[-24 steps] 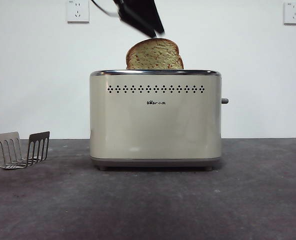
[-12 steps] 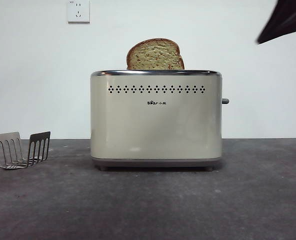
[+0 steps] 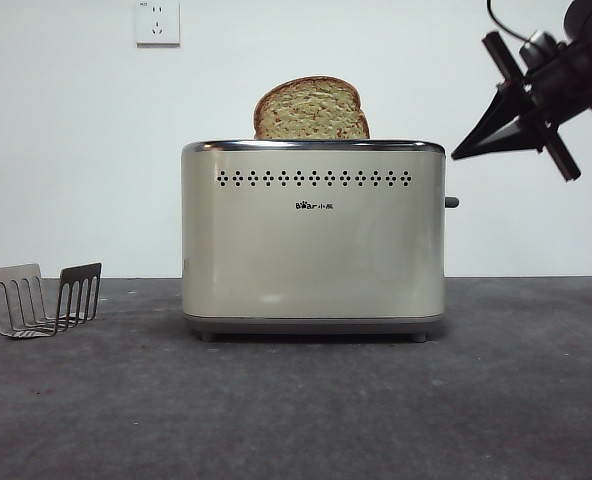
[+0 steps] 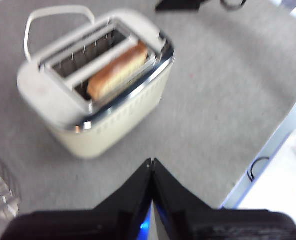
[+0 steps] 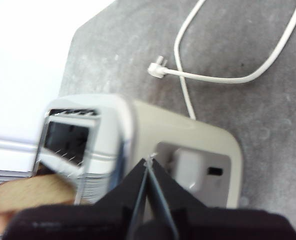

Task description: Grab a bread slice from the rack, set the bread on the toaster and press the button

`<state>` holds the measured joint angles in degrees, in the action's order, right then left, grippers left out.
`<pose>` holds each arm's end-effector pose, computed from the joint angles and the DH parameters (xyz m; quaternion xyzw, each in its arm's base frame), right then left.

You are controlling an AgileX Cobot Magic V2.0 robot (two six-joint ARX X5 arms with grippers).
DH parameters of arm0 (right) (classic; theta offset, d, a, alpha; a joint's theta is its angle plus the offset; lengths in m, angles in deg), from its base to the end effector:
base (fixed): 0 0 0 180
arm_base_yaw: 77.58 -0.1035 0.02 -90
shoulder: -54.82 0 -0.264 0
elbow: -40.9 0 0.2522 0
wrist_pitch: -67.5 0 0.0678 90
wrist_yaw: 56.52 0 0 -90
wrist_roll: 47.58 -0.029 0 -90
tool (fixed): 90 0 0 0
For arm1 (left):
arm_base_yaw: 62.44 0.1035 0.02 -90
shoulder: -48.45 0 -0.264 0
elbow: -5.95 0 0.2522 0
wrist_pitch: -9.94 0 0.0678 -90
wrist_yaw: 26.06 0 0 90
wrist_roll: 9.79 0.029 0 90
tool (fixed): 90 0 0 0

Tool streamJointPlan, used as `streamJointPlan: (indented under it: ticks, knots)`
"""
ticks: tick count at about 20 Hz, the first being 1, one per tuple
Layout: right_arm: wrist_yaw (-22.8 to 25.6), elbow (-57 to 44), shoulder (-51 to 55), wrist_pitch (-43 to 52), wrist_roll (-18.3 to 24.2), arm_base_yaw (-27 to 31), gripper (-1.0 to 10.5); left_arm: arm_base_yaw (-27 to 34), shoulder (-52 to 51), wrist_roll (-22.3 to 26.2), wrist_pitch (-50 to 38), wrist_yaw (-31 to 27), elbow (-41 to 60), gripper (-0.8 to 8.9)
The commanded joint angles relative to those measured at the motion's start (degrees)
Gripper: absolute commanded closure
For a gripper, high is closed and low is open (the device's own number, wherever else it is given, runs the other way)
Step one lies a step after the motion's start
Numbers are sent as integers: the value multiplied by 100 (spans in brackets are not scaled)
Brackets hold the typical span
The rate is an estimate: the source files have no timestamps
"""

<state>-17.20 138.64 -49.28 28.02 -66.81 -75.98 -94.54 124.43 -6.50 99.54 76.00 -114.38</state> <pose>0.3955 0.0114 0.2698 0.3091 0.4086 0.3188 0.7974 0.1697 -0.1136 0.4676 0.0915 0.3687 -0.3577 0.8531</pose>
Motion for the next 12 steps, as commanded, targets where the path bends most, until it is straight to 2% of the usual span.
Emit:
streamJointPlan:
  ticks: [1,5,12]
  knots:
    - [-44,133,-332,-22,-111,-9,951,-7,-262,-149,-11,-9,505,822]
    - [-295,157,-658,-2,-160,-11,951,-7,-516,-247,-11,-9,870,822]
    - [-212,157,-984,-157,-131,-125,951,-7,-540,-308,-11,-9,870,822]
